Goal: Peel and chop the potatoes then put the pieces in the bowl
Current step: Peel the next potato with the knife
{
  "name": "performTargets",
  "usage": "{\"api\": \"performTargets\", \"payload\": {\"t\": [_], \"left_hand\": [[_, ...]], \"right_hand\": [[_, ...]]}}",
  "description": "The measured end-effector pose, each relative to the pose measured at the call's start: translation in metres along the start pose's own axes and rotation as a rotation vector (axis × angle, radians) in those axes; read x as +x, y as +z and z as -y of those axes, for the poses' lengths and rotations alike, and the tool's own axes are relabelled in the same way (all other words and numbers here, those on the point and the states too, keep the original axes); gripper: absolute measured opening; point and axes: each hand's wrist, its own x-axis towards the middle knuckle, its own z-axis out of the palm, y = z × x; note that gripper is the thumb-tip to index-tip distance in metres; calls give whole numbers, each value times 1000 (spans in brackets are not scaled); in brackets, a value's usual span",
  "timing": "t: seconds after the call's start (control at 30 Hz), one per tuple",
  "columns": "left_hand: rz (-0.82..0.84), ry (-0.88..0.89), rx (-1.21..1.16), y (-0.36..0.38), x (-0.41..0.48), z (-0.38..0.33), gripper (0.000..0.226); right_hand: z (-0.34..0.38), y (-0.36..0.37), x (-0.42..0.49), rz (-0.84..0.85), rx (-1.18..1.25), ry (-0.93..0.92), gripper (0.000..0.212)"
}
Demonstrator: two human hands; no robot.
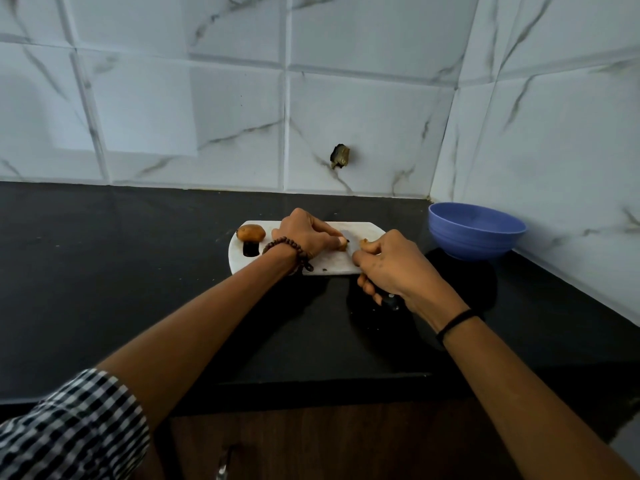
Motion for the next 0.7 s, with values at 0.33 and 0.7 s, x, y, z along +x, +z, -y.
{"api": "performTargets", "payload": {"t": [0.33,0.7], "left_hand": [[1,29,8,0,-3,2,14],[47,92,56,-5,-3,4,12]], "right_hand": [[6,-7,-10,42,-121,-2,25],[10,-14,-31,43,-40,-17,25]]}}
